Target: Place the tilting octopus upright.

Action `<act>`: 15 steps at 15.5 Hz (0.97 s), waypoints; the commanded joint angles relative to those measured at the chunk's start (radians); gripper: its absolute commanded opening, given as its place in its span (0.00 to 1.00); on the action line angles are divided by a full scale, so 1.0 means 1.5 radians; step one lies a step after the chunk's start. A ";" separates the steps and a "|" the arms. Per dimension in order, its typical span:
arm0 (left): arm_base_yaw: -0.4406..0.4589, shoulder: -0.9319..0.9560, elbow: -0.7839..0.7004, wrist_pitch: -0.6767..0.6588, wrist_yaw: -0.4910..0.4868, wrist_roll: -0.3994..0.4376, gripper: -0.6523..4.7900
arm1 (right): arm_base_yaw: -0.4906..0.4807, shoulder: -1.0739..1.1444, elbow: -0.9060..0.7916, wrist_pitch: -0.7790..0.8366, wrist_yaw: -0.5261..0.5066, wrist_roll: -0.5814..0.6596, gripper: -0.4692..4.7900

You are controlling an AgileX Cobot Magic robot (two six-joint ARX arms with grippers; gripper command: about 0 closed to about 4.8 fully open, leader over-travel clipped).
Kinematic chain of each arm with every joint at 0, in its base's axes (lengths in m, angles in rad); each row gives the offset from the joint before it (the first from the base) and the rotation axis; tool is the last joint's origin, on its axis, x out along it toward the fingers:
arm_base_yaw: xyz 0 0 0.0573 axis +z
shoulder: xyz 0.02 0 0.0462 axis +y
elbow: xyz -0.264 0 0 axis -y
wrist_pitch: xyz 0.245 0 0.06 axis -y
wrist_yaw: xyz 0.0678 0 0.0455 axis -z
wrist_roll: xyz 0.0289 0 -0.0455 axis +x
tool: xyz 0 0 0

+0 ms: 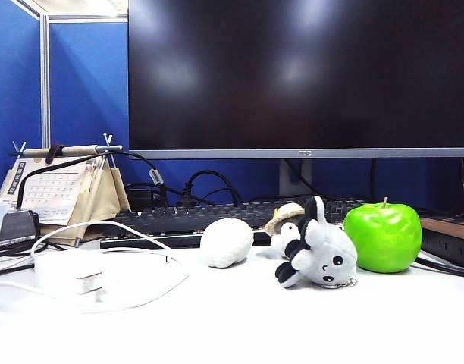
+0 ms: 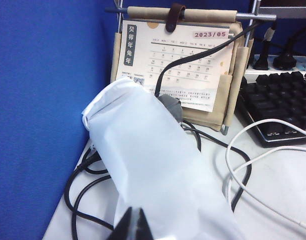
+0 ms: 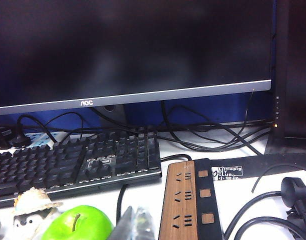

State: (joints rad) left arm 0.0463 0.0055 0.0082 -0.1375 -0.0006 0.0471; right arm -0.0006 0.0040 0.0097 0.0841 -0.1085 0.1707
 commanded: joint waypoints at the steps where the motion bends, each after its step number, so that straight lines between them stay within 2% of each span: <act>1: 0.001 -0.002 -0.001 0.010 0.003 -0.004 0.11 | 0.000 -0.002 -0.002 0.009 -0.001 0.002 0.08; 7: 0.001 -0.002 -0.001 0.008 0.003 -0.005 0.11 | 0.000 -0.002 -0.002 0.009 -0.001 0.002 0.08; 8: 0.000 -0.002 -0.001 0.008 0.003 -0.021 0.11 | 0.000 -0.002 -0.002 0.011 -0.001 0.002 0.08; 11: 0.000 -0.002 -0.001 0.026 0.009 -0.118 0.11 | 0.000 -0.002 -0.002 0.033 -0.002 0.017 0.08; 13: 0.000 -0.002 0.000 0.114 0.079 -0.186 0.11 | 0.000 -0.002 0.005 0.046 -0.007 0.052 0.08; 15: 0.000 -0.002 0.002 0.197 0.121 -0.261 0.12 | 0.000 -0.002 0.008 0.102 -0.034 0.073 0.08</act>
State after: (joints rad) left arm 0.0463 0.0055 0.0078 0.0673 0.1406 -0.2714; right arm -0.0002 0.0040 0.0109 0.1616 -0.1322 0.2565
